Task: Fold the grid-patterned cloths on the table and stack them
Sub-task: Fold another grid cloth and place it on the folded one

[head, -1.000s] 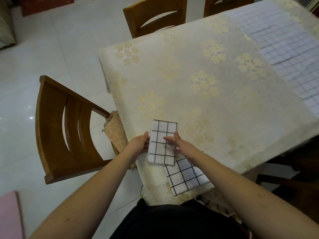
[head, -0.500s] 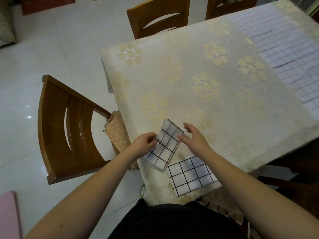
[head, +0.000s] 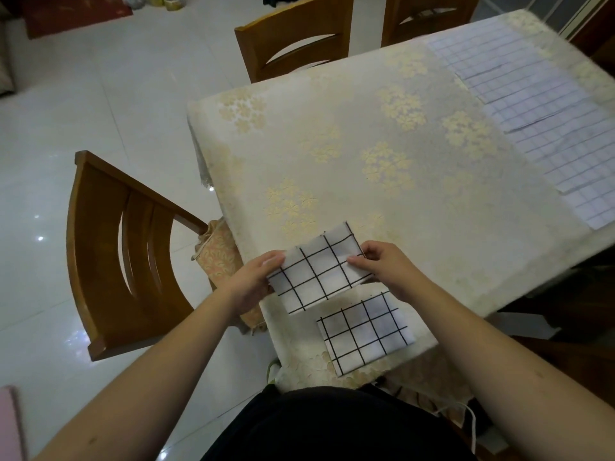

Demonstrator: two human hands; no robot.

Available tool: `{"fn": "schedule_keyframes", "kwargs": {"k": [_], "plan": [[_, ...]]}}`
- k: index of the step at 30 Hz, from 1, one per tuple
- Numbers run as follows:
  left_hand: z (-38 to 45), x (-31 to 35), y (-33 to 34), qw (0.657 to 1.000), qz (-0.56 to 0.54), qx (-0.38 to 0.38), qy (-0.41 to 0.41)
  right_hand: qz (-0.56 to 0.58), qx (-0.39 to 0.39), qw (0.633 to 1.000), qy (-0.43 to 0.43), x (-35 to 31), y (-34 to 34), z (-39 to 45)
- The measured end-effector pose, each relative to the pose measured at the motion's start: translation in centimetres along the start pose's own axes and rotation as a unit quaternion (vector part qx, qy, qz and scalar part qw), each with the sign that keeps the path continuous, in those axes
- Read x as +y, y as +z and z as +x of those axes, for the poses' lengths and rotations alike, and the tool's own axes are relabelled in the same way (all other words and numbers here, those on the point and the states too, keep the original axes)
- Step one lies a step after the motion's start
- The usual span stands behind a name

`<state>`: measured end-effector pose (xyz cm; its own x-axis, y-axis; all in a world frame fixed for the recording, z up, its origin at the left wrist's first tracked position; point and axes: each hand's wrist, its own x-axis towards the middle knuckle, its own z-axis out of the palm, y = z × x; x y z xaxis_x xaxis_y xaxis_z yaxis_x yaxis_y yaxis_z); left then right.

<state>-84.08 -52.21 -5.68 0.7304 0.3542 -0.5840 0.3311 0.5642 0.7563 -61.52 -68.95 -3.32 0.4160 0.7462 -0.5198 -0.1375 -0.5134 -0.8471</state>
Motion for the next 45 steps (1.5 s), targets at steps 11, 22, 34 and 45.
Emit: {"fn": "schedule_keyframes", "kwargs": {"k": [11, 22, 34, 45], "plan": [[-1.8, -4.6, 4.1, 0.996, 0.026, 0.081, 0.000, 0.016, 0.141, 0.990, 0.017, 3.6, 1.0, -4.6], [-3.3, -8.5, 7.1, 0.988, 0.077, 0.122, -0.048, -0.055, 0.234, 0.971, 0.013, 7.6, -0.4, -7.7], [-3.1, -14.2, 11.3, 0.939, 0.229, 0.254, -0.044, -0.195, 0.143, 0.968, 0.069, 12.8, -4.8, -7.0], [-2.7, -13.7, 12.5, 0.906, 0.269, 0.324, -0.042, -0.200, 0.132, 0.971, 0.025, 12.7, -5.3, -5.7]]}}
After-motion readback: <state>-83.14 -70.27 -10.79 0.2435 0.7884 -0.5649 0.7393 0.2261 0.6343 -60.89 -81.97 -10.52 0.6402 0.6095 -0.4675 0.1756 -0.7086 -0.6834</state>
